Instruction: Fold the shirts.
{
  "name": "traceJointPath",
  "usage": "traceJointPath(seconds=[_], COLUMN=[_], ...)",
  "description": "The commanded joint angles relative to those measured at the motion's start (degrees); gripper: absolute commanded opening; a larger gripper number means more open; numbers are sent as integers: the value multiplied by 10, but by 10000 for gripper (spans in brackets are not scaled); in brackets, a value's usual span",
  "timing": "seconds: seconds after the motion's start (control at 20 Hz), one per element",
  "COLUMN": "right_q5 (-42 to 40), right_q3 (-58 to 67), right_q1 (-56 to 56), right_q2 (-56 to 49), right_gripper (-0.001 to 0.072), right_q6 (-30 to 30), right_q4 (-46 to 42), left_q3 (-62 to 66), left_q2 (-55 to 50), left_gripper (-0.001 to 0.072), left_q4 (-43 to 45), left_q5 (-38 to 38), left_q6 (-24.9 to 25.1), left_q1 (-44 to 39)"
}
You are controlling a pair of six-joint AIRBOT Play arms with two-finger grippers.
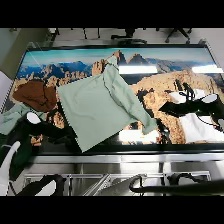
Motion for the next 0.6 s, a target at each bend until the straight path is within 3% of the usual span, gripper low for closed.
traceJointPath(seconds=[0.0, 0.2, 0.25, 0.55], right_q5=[30, 52, 51, 49], right_q3=[0, -1, -1, 0], right_q1=[1, 21, 31, 101], right_q2=[-8, -8, -12, -72], right_gripper=[601, 601, 601, 599], right_q6=[-28, -41, -40, -40], right_q4=[12, 13, 12, 12], left_q3=[-107, -137, -141, -143], left_q2=[57, 60, 60, 60], left_gripper=[632, 632, 603, 594], left_q4=[-78, -106, -108, -102], left_q5=[104, 158, 166, 166], left_q6=[3, 1, 1, 2], left_q1=[-57, -113, -115, -115])
